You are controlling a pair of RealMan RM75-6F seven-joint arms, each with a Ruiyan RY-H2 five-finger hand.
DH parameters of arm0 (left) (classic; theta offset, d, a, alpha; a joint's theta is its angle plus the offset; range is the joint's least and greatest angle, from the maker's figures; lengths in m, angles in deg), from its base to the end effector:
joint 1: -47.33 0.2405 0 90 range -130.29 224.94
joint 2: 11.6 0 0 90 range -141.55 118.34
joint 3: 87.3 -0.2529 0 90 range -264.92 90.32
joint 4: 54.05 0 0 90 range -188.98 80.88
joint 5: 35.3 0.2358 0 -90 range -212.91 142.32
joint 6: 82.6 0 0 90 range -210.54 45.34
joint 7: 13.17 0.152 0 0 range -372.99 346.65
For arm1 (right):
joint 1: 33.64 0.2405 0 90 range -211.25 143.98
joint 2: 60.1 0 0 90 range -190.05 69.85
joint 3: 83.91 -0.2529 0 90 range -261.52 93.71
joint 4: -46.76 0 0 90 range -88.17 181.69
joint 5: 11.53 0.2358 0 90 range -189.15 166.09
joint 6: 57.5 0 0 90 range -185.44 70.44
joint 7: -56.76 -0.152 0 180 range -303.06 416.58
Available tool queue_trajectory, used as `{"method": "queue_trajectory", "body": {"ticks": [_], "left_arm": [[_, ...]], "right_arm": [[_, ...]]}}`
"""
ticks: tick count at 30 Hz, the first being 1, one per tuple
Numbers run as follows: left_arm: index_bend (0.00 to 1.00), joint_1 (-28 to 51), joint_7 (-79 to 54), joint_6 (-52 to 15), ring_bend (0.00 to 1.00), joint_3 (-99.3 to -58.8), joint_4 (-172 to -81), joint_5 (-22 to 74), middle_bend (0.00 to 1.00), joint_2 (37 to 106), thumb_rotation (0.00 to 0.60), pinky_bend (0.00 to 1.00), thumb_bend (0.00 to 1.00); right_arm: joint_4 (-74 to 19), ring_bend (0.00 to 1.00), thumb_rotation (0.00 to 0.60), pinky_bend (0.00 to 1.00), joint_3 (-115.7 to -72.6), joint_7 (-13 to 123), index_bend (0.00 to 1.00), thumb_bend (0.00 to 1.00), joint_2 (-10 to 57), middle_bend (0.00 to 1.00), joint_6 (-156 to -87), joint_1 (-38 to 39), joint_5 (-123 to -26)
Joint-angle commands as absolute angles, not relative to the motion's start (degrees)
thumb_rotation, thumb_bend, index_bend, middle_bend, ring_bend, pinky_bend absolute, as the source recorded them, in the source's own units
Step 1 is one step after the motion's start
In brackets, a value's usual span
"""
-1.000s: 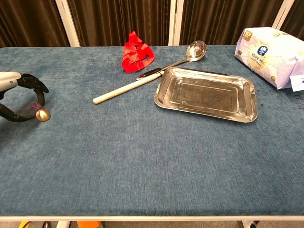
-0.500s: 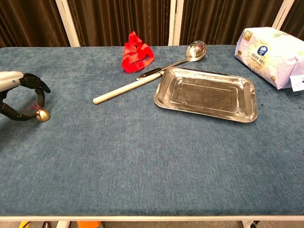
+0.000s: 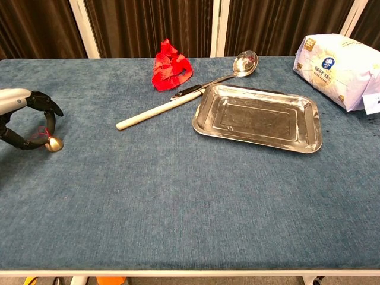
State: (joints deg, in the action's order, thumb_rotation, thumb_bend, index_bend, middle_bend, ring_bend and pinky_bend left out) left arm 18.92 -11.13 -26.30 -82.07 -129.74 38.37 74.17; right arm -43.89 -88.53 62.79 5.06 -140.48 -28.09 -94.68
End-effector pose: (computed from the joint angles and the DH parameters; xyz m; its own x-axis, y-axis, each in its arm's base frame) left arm -0.2697 0.3145 -0.0208 0.3546 0.3354 0.8728 0.9335 -0.1806 -0.3099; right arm -0.3267 -0.2023 0.1338 0.4924 -0.0056 0.8704 -0.8699 0.0290 0.4923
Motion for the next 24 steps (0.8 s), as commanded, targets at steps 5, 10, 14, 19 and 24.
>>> {"method": "queue_trajectory", "body": {"ticks": [5,10,14,19,24], "left_arm": [[0.53,18.77,-10.66,-26.52,0.04,-82.17,-129.84,37.97,0.22,74.34,0.6,0.11,0.38],[0.53,18.63,-10.44,-26.52,0.04,-82.26,-129.83,37.99,0.22,74.48,0.6,0.11,0.38],[0.53,18.42,-10.23,-26.91,0.04,-82.16,-130.04,37.53,0.22,74.46,0.6,0.11,0.38],[0.53,18.3,-10.77,-27.18,0.04,-82.08,-130.21,37.33,0.22,74.46,0.6,0.11,0.38],[0.54,18.25,-11.03,-27.26,0.04,-82.04,-129.96,37.09,0.23,74.56,0.6,0.11,0.4]], "right_arm": [[-43.82,0.0,0.6,0.0,-88.53,62.71,0.0,0.38,5.11,0.0,-140.49,-28.07,-94.73],[-43.84,0.0,0.6,0.0,-88.53,62.8,0.0,0.38,5.14,0.0,-140.37,-28.05,-94.59],[-43.67,0.0,0.6,0.0,-88.48,62.67,0.0,0.38,5.21,0.0,-140.26,-28.06,-94.5],[-43.57,0.0,0.6,0.0,-88.45,62.6,0.0,0.38,5.27,0.0,-140.21,-28.05,-94.53],[-43.52,0.0,0.6,0.0,-88.45,62.53,0.0,0.38,5.27,0.0,-140.19,-28.05,-94.49]]}}
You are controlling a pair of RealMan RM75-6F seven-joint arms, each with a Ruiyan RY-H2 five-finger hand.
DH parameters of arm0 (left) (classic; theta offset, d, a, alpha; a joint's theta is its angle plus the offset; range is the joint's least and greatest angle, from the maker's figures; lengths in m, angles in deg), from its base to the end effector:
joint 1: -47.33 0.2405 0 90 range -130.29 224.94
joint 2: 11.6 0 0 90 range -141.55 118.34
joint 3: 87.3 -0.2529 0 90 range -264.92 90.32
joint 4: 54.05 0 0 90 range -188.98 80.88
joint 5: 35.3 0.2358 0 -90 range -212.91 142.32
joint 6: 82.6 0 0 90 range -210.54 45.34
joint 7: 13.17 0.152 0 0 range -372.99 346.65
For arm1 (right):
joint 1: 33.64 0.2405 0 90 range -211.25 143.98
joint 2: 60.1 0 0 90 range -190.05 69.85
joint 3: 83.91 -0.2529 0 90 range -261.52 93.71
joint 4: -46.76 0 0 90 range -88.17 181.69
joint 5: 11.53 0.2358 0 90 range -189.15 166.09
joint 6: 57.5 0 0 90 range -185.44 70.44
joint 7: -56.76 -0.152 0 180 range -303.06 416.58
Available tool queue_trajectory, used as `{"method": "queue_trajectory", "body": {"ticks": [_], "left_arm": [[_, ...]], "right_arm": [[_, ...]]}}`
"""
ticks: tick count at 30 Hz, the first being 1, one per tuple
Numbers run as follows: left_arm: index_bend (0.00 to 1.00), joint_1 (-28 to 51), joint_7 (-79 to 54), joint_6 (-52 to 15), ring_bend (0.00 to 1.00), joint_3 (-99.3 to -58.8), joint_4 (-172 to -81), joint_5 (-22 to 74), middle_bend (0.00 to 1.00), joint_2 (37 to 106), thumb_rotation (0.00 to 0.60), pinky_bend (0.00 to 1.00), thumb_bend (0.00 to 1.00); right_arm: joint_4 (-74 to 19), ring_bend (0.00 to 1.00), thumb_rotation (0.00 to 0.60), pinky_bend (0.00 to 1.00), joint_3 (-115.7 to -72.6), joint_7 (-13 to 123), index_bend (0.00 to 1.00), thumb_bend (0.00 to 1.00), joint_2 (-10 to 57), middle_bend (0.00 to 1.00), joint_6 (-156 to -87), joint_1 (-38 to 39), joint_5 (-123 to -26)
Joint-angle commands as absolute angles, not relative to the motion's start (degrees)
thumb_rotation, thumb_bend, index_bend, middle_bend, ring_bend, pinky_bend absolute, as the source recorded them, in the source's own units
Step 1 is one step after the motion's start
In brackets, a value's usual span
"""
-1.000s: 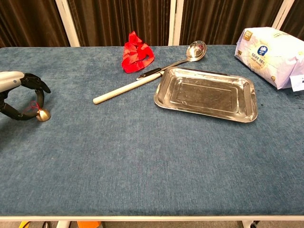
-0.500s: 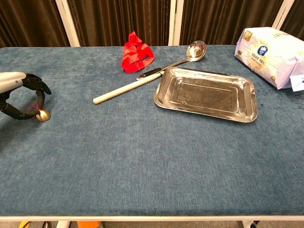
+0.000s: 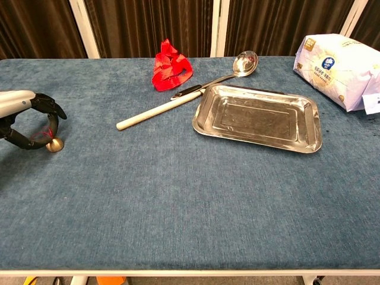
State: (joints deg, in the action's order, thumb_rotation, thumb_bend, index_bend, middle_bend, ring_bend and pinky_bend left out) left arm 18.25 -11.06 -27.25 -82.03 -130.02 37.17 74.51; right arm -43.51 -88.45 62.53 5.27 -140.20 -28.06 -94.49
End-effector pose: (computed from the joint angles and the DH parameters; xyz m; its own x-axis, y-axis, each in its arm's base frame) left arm -0.2665 0.3160 -0.0251 0.3413 0.3529 0.8712 0.9388 -0.1744 -0.2971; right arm -0.3286 -0.2023 0.1326 0.4905 -0.0116 0.8713 -0.8708 0.0319 0.4906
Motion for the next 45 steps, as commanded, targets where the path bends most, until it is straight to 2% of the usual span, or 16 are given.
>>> {"method": "queue_trajectory", "body": {"ticks": [1,15,20,23,26,29,31,33,34,35,36,38,40,43,44,45], "left_arm": [[0.55,18.27,-11.01,-27.23,0.04,-82.03,-129.94,37.01,0.23,74.59,0.6,0.11,0.4],[0.61,18.91,-9.81,-24.06,0.08,-81.35,-131.14,37.35,0.27,74.11,0.6,0.13,0.43],[0.61,19.63,-11.44,-21.61,0.08,-79.13,-135.49,36.42,0.28,71.06,0.6,0.13,0.43],[0.62,19.34,-14.04,-24.87,0.08,-78.46,-138.54,33.93,0.28,68.44,0.6,0.13,0.45],[0.62,18.35,0.09,-21.7,0.08,-81.7,-135.47,38.38,0.28,69.1,0.6,0.13,0.47],[0.62,19.43,-8.22,-24.12,0.08,-79.02,-140.01,32.15,0.28,69.98,0.6,0.12,0.47],[0.63,18.8,-7.82,-25.58,0.09,-79.76,-139.89,32.9,0.28,69.24,0.6,0.12,0.47],[0.63,18.79,1.39,-19.81,0.09,-81.16,-136.37,37.3,0.27,70.58,0.6,0.09,0.47],[0.63,19.56,5.91,-14.82,0.09,-80.72,-134.34,38.52,0.27,72.61,0.6,0.08,0.47],[0.63,20.19,5.84,-13.04,0.09,-79.68,-134.36,37.47,0.27,73.86,0.6,0.07,0.47],[0.64,20.67,3.36,-13.3,0.09,-78.35,-135.69,35.19,0.28,74.26,0.6,0.07,0.47],[0.64,21.14,-6.88,-19.68,0.09,-75.37,-141.5,28.35,0.28,71.85,0.6,0.08,0.47],[0.64,20.62,-9.34,-23.35,0.09,-75.65,-143.64,28.72,0.27,68.66,0.6,0.08,0.48],[0.64,20.71,4.76,-13.51,0.1,-78.43,-138.5,37.38,0.27,70.53,0.6,0.07,0.48],[0.64,21.25,5.78,-11.32,0.1,-77.79,-138.0,36.76,0.27,72.37,0.6,0.07,0.48],[0.64,21.65,2.39,-12.93,0.1,-76.86,-139.99,33.9,0.28,72.69,0.6,0.07,0.48]], "right_arm": [[-43.53,0.0,0.6,0.0,-88.45,62.54,0.0,0.38,5.27,0.0,-140.19,-28.04,-94.51],[-43.74,0.0,0.6,0.0,-88.6,62.62,0.0,0.38,5.16,0.0,-140.44,-28.05,-94.53],[-43.89,0.0,0.6,0.0,-88.57,62.68,0.0,0.38,5.13,0.0,-140.4,-27.98,-94.66],[-43.71,0.0,0.6,0.0,-88.55,62.43,0.0,0.38,5.23,0.0,-140.38,-27.93,-94.79],[-43.58,0.0,0.6,0.0,-88.65,62.29,0.0,0.38,5.37,0.0,-140.51,-27.85,-94.93],[-43.62,0.0,0.6,0.0,-88.61,62.41,0.0,0.38,5.42,0.0,-140.78,-27.92,-95.15],[-43.7,0.0,0.6,0.0,-88.6,62.62,0.0,0.38,5.27,0.0,-140.76,-27.95,-95.08],[-43.72,0.0,0.6,0.0,-88.75,62.87,0.0,0.38,5.15,0.0,-140.81,-27.97,-94.82],[-43.75,0.0,0.6,0.0,-88.85,62.92,0.0,0.38,5.12,0.0,-140.86,-28.0,-94.63],[-43.78,0.0,0.6,0.0,-88.86,62.88,0.0,0.38,5.11,0.0,-140.87,-28.03,-94.55],[-43.8,0.0,0.6,0.0,-88.83,62.85,0.0,0.38,5.1,0.0,-140.84,-28.04,-94.55],[-43.66,0.0,0.6,0.0,-88.68,62.8,0.0,0.38,5.1,0.0,-140.71,-28.05,-94.63],[-43.47,0.0,0.6,0.0,-88.66,62.58,0.0,0.38,5.24,0.0,-140.5,-28.03,-94.47],[-43.18,0.0,0.6,0.0,-88.7,62.42,0.0,0.38,5.61,0.0,-139.94,-27.82,-94.12],[-43.13,0.0,0.6,0.0,-88.61,62.45,0.0,0.38,5.71,0.0,-139.84,-27.75,-94.27],[-43.1,0.0,0.6,0.0,-88.53,62.49,0.0,0.38,5.74,0.0,-139.84,-27.73,-94.45]]}}
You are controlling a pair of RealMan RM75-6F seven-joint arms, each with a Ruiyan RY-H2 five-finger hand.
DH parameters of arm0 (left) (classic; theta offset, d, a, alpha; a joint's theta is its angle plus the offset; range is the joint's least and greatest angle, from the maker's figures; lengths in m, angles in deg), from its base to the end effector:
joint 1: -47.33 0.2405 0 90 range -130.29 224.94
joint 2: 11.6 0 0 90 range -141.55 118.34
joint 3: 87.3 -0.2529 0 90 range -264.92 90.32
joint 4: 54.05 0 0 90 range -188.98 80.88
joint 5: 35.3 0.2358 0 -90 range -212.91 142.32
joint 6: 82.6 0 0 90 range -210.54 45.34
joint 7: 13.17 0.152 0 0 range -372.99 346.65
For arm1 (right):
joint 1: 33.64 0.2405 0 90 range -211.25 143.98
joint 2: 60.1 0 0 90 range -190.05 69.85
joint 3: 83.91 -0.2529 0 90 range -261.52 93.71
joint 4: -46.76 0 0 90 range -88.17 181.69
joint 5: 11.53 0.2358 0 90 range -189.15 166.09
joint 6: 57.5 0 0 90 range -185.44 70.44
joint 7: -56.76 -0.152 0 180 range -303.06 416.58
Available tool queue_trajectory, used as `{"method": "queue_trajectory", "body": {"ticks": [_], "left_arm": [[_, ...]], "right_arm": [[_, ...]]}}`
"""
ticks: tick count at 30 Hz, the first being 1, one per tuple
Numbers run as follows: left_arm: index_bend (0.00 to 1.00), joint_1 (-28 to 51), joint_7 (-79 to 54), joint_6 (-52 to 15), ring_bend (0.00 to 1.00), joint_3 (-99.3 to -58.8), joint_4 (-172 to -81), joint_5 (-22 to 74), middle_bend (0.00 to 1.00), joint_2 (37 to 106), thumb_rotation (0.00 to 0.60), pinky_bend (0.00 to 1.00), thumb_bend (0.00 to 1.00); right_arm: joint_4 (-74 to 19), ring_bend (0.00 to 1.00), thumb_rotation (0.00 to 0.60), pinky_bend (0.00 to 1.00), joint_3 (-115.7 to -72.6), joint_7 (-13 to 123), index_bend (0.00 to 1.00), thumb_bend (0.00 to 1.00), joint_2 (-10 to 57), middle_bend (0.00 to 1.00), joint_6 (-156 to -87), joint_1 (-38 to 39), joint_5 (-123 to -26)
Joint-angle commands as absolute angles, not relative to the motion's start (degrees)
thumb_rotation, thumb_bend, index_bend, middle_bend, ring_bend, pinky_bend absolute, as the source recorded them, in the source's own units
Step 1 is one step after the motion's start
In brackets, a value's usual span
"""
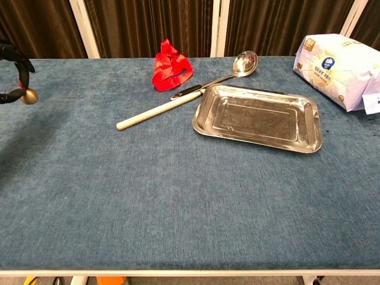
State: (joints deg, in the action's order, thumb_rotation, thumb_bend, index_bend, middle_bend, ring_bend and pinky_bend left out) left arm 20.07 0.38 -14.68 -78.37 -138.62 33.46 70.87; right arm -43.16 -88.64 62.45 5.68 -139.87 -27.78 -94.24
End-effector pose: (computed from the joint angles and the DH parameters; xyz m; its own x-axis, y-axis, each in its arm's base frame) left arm -0.2429 0.3211 0.0233 0.3899 0.1168 0.9134 0.9185 -0.1199 -0.3767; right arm -0.3288 -0.2047 0.1308 0.4875 -0.0121 0.8731 -0.8725 0.0321 0.4876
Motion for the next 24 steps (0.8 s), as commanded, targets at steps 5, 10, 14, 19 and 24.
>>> {"method": "queue_trajectory", "body": {"ticks": [5,10,14,19,24], "left_arm": [[0.62,19.6,-6.29,-26.83,0.08,-77.67,-144.88,32.95,0.23,64.81,0.6,0.05,0.49],[0.64,21.73,-1.06,-18.44,0.08,-75.21,-142.91,28.94,0.27,71.49,0.6,0.03,0.49],[0.64,20.6,12.91,-11.41,0.08,-78.97,-136.39,38.01,0.27,72.38,0.6,0.01,0.51],[0.64,21.4,3.51,-15.4,0.08,-77.27,-139.02,32.4,0.28,73.47,0.6,0.01,0.5],[0.64,21.23,1.94,-16.33,0.08,-78.31,-137.35,33.29,0.28,74.34,0.6,0.01,0.5]], "right_arm": [[-42.89,0.0,0.6,0.0,-88.76,62.16,0.0,0.38,5.59,0.0,-140.18,-27.9,-94.13],[-42.66,0.0,0.6,0.0,-88.52,61.95,0.0,0.38,5.63,0.0,-139.99,-28.01,-94.12],[-42.25,0.0,0.6,0.0,-88.77,61.56,0.0,0.38,5.76,0.0,-139.79,-27.99,-93.55],[-42.06,0.0,0.6,0.0,-88.47,61.47,0.0,0.38,5.97,0.0,-139.64,-27.88,-94.11],[-41.94,0.0,0.6,0.0,-88.69,61.35,0.0,0.38,5.86,0.0,-139.7,-28.0,-93.57]]}}
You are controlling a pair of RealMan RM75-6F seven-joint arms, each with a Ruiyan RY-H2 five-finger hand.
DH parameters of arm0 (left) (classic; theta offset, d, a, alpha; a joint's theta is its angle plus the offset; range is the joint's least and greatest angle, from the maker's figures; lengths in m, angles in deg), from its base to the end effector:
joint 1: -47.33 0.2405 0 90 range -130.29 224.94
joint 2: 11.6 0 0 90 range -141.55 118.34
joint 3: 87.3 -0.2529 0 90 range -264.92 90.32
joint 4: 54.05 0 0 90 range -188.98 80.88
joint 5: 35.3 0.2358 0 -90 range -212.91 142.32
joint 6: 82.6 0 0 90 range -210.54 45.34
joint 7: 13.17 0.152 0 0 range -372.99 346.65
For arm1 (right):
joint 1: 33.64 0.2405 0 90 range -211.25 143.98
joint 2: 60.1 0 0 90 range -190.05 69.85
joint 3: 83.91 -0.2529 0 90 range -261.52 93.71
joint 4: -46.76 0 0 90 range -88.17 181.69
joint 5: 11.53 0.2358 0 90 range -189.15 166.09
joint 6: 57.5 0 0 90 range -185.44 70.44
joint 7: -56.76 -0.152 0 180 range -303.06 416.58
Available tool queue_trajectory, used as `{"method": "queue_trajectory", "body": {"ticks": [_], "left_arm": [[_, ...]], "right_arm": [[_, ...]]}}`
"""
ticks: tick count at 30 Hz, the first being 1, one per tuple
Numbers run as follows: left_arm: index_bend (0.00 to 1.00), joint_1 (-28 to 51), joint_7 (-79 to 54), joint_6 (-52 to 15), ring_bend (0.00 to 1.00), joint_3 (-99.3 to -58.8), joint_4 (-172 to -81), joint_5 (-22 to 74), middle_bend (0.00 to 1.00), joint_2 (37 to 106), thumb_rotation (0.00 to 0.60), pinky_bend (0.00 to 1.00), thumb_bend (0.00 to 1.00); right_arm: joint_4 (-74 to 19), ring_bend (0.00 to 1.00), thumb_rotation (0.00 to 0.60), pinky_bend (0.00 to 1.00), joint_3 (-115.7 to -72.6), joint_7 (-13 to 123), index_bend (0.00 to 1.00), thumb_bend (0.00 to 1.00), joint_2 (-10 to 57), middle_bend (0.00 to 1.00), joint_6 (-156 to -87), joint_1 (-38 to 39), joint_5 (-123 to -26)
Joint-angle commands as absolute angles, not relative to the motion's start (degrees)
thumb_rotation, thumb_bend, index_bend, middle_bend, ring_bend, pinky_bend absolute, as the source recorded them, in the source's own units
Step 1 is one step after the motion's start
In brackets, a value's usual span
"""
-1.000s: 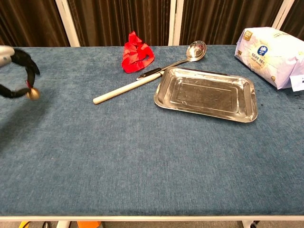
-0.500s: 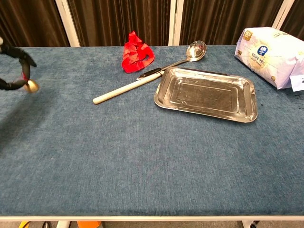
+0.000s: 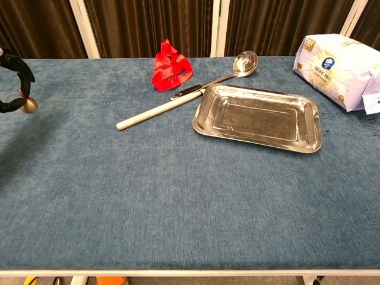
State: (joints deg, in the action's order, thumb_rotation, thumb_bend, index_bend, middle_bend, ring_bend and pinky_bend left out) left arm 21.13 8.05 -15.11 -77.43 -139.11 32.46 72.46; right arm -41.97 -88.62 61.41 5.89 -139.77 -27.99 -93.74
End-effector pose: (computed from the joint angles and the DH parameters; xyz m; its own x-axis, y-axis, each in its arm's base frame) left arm -0.2415 0.3166 0.0144 0.4680 0.1223 0.8753 0.8829 -0.1091 -0.4568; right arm -0.3351 -0.2037 0.1324 0.4852 -0.0147 0.8743 -0.8731 0.0465 0.4853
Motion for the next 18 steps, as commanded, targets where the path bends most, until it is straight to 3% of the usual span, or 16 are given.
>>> {"method": "queue_trajectory", "body": {"ticks": [1,18], "left_arm": [[0.64,21.19,1.75,-16.53,0.08,-78.46,-137.05,33.32,0.28,74.6,0.6,0.01,0.5],[0.64,20.49,-0.34,-17.87,0.08,-79.81,-130.12,34.36,0.28,79.41,0.6,0.01,0.49]], "right_arm": [[-41.93,0.0,0.6,0.0,-88.69,61.32,0.0,0.38,5.85,0.0,-139.66,-28.0,-93.54],[-42.28,0.0,0.6,0.0,-88.63,61.34,0.0,0.38,5.56,0.0,-139.64,-27.94,-93.84]]}}
